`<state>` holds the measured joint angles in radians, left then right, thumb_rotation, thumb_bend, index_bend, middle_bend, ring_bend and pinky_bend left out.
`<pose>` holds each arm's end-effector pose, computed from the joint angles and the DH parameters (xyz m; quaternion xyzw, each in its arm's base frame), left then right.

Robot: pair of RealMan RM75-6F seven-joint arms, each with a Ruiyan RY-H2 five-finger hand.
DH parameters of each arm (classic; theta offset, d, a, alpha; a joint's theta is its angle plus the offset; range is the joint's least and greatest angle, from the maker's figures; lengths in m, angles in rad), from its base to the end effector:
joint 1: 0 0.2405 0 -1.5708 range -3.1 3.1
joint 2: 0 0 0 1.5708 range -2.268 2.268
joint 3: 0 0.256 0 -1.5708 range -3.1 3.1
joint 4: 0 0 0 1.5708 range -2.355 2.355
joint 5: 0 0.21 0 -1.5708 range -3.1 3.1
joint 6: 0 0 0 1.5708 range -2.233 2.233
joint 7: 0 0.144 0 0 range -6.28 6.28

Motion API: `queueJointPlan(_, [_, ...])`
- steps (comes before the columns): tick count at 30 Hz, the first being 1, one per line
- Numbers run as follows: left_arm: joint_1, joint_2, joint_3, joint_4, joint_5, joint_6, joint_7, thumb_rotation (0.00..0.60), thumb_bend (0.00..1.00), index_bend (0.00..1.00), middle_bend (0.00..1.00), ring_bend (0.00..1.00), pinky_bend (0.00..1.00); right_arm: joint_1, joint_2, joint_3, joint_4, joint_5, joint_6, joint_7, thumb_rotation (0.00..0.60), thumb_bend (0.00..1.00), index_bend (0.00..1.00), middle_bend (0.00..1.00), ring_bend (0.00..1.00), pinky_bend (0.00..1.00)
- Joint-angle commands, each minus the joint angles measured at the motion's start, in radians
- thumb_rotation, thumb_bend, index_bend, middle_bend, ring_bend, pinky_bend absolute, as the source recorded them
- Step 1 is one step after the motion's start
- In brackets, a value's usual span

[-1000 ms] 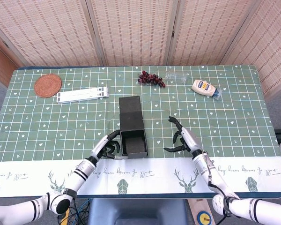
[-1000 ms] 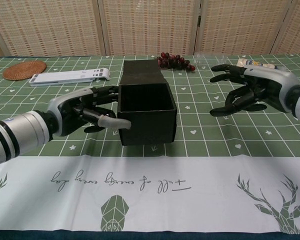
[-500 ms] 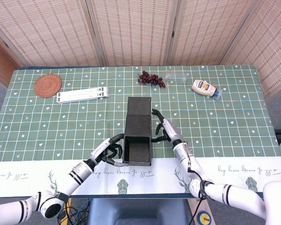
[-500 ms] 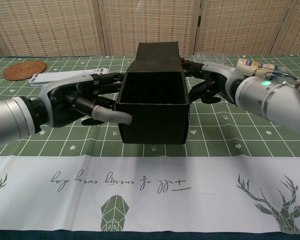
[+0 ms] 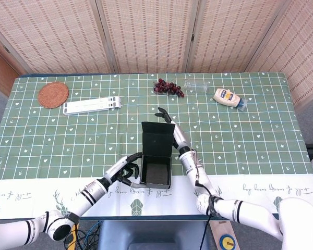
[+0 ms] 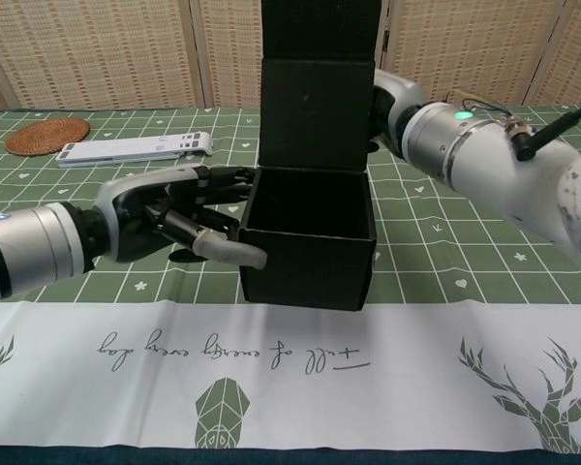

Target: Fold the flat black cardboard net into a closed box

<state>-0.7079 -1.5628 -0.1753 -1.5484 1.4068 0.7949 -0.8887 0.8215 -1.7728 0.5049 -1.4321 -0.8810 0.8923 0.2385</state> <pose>-0.1141 0.3004 -0.0452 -0.5083 -0.7233 -0.4663 0.0331 -0.0597 -0.3796 -0.0390 0.4481 -0.6723 0.5530 0.2036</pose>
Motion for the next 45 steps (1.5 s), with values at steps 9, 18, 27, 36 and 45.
queueJointPlan(9, [-0.022, -0.057, -0.027, 0.108, -0.142, -0.039, 0.108, 0.6, 0.13, 0.23, 0.22, 0.62, 0.93, 0.013, 0.103, -0.013, -0.154, 0.035, -0.09, -0.029, 0.6, 0.0, 0.0, 0.22, 0.62, 1.0])
queueJointPlan(18, [0.02, -0.136, -0.062, 0.143, -0.295, 0.068, 0.294, 0.6, 0.13, 0.2, 0.22, 0.62, 0.94, 0.071, 0.158, -0.073, -0.182, 0.071, -0.133, -0.147, 0.6, 0.0, 0.0, 0.25, 0.63, 1.0])
queueJointPlan(27, [0.055, -0.143, -0.083, 0.103, -0.372, 0.088, 0.376, 0.6, 0.13, 0.0, 0.05, 0.57, 0.93, 0.148, 0.158, -0.139, -0.141, 0.06, -0.098, -0.314, 0.6, 0.0, 0.05, 0.26, 0.66, 1.0])
queueJointPlan(36, [0.073, -0.079, -0.082, 0.042, -0.384, 0.029, 0.386, 0.6, 0.13, 0.0, 0.0, 0.53, 0.91, 0.189, 0.116, -0.172, -0.103, 0.045, -0.058, -0.408, 0.6, 0.0, 0.08, 0.28, 0.67, 1.0])
queueJointPlan(45, [0.104, -0.014, -0.083, 0.012, -0.359, 0.054, 0.417, 0.6, 0.13, 0.0, 0.0, 0.52, 0.91, 0.19, 0.145, -0.213, -0.157, 0.026, -0.034, -0.474, 0.6, 0.0, 0.1, 0.29, 0.68, 1.0])
